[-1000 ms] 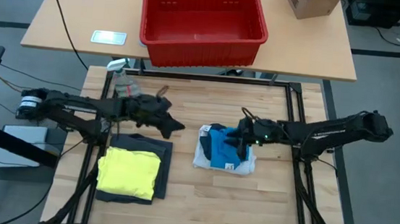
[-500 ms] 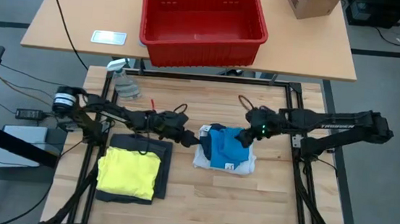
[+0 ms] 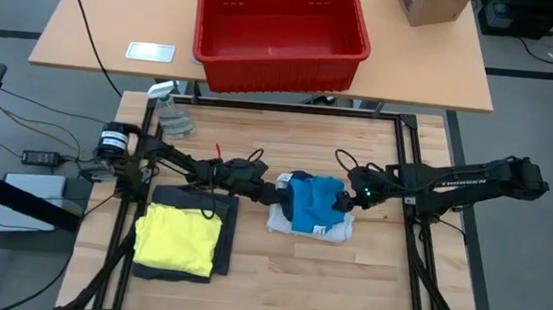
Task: Fold Laundry from Bin
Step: Put the stacked clothes into the red laundry bin
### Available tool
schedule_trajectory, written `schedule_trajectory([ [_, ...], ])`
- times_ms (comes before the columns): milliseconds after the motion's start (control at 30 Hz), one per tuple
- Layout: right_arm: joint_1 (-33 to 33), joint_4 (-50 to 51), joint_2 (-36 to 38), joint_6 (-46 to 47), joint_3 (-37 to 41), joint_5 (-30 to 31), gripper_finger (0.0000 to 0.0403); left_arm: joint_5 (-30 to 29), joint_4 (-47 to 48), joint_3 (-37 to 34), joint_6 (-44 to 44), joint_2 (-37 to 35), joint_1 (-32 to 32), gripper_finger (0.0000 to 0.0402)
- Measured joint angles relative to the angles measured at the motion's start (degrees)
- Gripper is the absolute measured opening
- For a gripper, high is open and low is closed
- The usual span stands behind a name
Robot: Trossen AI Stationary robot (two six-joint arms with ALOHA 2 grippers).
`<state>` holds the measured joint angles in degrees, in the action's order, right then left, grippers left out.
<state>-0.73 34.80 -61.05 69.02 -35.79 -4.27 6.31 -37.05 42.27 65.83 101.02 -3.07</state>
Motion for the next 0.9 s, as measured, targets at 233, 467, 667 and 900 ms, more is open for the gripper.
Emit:
schedule_trajectory([
  [233, 0.0, -14.82, 3.5, 8.75, 10.25, 0.61, 0.0376, 0.02, -3.39, 0.01, 1.04, 4.57, 0.02, 0.0351],
  [467, 1.02, -42.3, -1.01, 16.23, 23.27, 2.08, 0.0375, -0.07, -10.79, 1.67, 3.0, 10.63, 0.47, 0.0351],
  [667, 2.15, -51.08, -5.02, 14.22, 26.18, 2.62, 0.0375, -0.39, -7.24, 7.72, -0.84, 14.52, 1.57, 0.035],
  [900, 2.16, -58.62, -10.79, 9.22, 26.16, 1.73, 0.0358, -0.68, 1.21, 15.08, -6.93, 17.45, 1.66, 0.0334],
])
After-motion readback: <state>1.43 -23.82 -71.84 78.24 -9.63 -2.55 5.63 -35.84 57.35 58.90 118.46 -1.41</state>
